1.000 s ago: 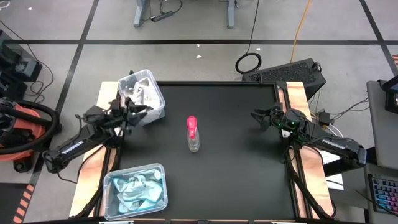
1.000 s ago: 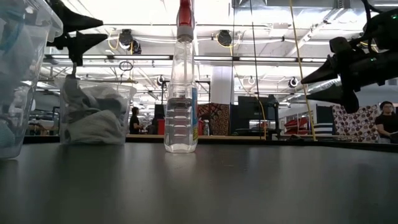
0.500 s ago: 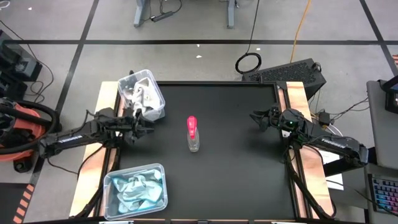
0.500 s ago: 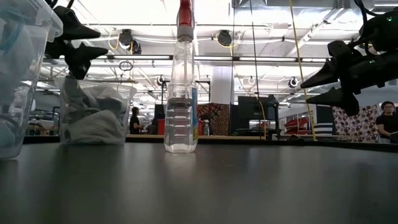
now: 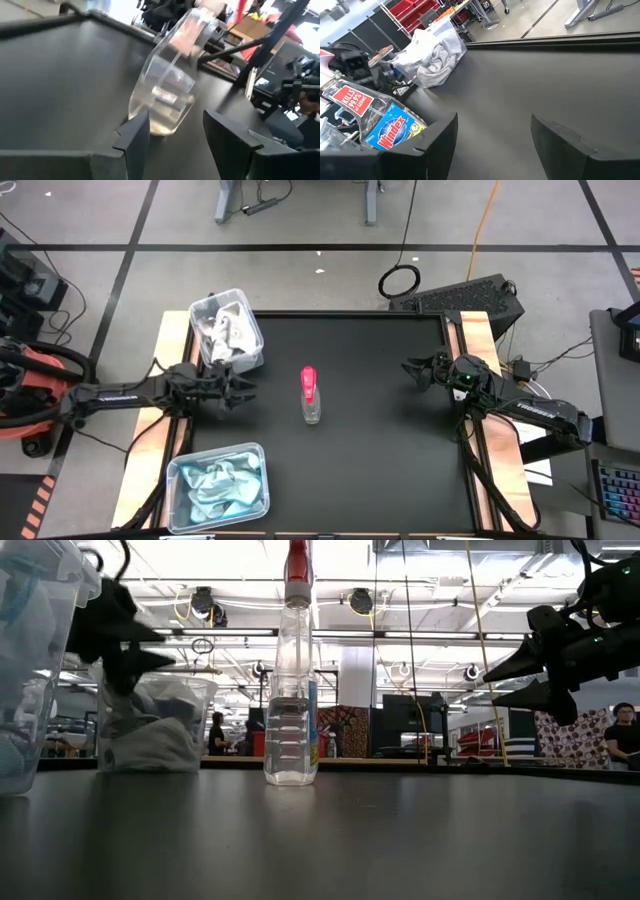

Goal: Sort microfiber towel by color & place in baskets
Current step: Return to Home Position

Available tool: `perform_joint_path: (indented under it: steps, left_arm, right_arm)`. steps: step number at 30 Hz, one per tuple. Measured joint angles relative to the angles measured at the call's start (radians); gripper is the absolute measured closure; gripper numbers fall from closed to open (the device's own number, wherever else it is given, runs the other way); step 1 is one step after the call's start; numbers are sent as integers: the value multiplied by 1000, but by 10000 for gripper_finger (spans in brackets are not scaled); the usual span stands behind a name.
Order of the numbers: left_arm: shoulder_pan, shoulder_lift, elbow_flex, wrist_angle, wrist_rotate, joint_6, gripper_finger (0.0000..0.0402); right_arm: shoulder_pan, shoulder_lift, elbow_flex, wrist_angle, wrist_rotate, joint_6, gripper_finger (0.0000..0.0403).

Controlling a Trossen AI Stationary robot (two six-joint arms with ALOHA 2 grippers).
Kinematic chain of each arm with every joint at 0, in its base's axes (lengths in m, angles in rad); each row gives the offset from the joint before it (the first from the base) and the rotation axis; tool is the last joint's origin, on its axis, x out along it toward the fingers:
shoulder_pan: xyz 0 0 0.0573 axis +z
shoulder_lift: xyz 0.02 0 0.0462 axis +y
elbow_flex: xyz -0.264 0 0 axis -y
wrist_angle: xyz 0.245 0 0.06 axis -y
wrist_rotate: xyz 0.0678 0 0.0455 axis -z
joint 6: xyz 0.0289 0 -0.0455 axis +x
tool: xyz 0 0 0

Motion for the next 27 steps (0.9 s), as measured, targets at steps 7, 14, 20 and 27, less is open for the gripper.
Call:
perform_joint_path:
  steps: [7,14,20,27]
  left_arm:
    - [-19,-17,-59,88,-85,-40,211]
    - [-18,-28,-59,69,-125,-28,211]
    - [-18,-27,-60,29,-131,-77,210]
    - [-18,-27,-60,30,-131,-78,210]
  right_arm:
    - [0,-1,0,0,0,1,161]
    - [0,0,0,0,6,-26,161]
    - [0,0,0,0,5,-62,161]
    - [0,0,0,0,2,-61,161]
